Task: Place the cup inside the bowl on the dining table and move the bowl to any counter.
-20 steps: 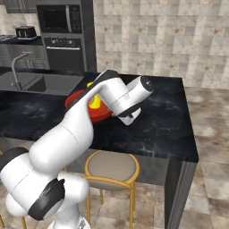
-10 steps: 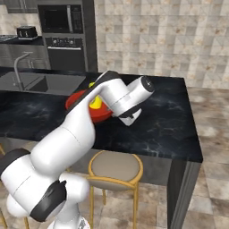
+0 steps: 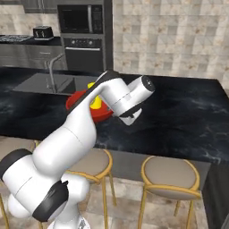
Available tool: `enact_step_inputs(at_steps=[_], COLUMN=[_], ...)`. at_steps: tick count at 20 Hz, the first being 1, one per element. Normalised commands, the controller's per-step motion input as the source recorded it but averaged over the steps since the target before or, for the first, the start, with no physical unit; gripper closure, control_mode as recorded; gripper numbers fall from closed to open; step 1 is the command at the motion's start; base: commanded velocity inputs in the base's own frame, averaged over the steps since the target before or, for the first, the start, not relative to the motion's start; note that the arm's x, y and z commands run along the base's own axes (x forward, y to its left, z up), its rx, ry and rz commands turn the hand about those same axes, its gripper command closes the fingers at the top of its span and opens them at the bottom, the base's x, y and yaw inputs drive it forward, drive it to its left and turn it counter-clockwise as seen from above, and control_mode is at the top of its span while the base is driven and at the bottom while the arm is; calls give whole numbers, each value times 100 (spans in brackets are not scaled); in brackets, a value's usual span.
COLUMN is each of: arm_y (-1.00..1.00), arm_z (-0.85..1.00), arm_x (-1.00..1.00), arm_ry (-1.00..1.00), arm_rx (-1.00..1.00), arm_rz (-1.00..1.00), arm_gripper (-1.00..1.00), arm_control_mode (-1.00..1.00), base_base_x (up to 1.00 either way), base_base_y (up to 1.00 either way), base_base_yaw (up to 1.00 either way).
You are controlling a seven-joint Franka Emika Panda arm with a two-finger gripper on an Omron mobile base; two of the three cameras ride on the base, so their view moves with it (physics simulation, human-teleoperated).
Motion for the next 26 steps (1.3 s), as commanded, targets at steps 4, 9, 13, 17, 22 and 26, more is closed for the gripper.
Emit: enact_step_inputs(at_steps=[4,9,13,17,22,26], arm_y=[0,0,0,0,0,0], arm_z=[0,0,0,0,0,0], arm_x=[0,0,0,0,0,0], arm_ry=[0,0,0,0,0,0], arm_rx=[0,0,0,0,0,0], arm_rz=[0,0,0,0,0,0], arm_gripper=[100,100,100,100,100,100], arm_control_mode=[100,100,100,100,100,100], base_base_x=[-7,-1,0,4,21,31], base_base_y=[100,100,100,100,100,100], base_base_yaw=[0,0,0,0,0,0])
